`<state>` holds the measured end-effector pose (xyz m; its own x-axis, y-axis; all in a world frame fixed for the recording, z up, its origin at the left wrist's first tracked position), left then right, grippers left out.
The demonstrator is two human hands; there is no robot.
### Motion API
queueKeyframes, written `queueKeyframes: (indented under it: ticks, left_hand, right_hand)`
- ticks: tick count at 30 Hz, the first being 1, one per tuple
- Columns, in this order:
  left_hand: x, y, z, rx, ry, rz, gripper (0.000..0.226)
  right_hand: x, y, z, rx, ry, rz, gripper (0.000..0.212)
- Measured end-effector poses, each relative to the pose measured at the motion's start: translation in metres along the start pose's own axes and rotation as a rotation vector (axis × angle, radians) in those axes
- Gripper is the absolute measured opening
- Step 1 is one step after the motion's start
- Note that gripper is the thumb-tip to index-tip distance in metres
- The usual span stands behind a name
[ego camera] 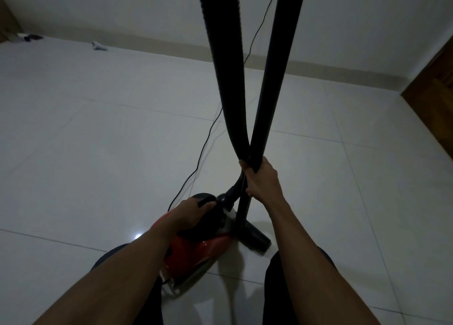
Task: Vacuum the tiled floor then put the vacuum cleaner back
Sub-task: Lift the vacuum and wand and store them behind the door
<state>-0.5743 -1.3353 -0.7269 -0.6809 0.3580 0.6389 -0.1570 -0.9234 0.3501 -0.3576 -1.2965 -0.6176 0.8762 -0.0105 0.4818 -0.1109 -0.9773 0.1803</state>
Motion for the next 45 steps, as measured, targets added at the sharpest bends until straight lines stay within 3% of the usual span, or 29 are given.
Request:
queueKeyframes:
  ticks: [3, 10, 15, 19, 26, 31, 40, 45]
  left_hand:
    - [0.006, -0.002, 0.016, 0.0, -0.039, -0.037, 0.034]
    - [0.078, 0.027, 0.126, 0.034, -0.033, -0.077, 0.047]
    - [0.15, 0.064, 0.247, 0.023, -0.105, -0.11, 0.039]
    - [0.217, 0.094, 0.352, -0.011, -0.165, -0.132, 0.048]
    - [0.311, 0.105, 0.511, -0.072, -0.144, -0.1, 0.026]
    - [0.336, 0.056, 0.584, -0.182, -0.152, -0.107, 0.033]
    - [0.351, -0.112, 0.681, -0.283, -0.132, -0.176, 0.059]
    - [0.358, -0.222, 0.765, -0.358, -0.184, -0.207, 0.053]
  right_hand:
    - [0.014, -0.009, -0.016, -0.034, 0.021, -0.016, 0.033]
    - [0.096, -0.001, -0.113, -0.147, 0.005, -0.01, 0.04]
    - [0.195, 0.017, -0.216, -0.178, -0.045, 0.019, 0.035]
    - [0.286, 0.027, -0.313, -0.181, -0.08, 0.066, 0.036]
    - [0.414, 0.025, -0.438, -0.176, -0.103, 0.12, 0.036]
    - [0.478, -0.011, -0.471, -0.16, -0.097, 0.208, 0.041]
    - [0.567, -0.156, -0.49, -0.145, -0.084, 0.294, 0.047]
    - [0.632, -0.252, -0.491, -0.143, -0.125, 0.37, 0.042]
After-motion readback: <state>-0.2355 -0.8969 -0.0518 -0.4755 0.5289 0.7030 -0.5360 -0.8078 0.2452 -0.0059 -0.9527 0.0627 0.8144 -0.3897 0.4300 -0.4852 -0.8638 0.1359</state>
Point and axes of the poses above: each hand's wrist, its own y-axis away from the middle knuckle, its own x-axis out of the back of the hand, z = x × y, the point moved 3 cm from there along -y, towards the middle knuckle
